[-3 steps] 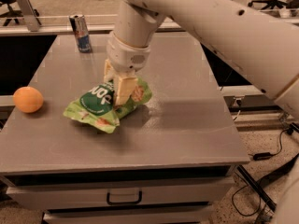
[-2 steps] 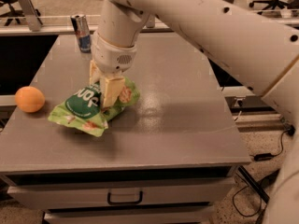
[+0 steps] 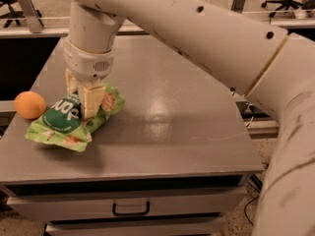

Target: Move green rice chip bag near orange

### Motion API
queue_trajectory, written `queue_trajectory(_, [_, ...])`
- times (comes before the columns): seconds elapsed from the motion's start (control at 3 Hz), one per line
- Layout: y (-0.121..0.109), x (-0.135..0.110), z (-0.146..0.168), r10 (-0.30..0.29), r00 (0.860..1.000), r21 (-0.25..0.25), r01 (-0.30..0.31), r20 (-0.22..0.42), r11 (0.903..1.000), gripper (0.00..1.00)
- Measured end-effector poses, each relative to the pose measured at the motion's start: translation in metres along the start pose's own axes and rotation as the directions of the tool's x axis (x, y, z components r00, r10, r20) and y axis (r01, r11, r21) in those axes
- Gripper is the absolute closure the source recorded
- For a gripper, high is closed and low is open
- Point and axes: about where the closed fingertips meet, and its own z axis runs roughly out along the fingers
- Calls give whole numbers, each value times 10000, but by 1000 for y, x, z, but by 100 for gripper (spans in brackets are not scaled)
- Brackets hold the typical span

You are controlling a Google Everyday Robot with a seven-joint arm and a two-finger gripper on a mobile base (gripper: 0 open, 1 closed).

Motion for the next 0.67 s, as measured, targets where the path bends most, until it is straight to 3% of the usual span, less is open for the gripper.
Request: queue_trajectory(0.67, [-21, -1, 15, 77, 9979, -229, -91, -637, 9997, 30])
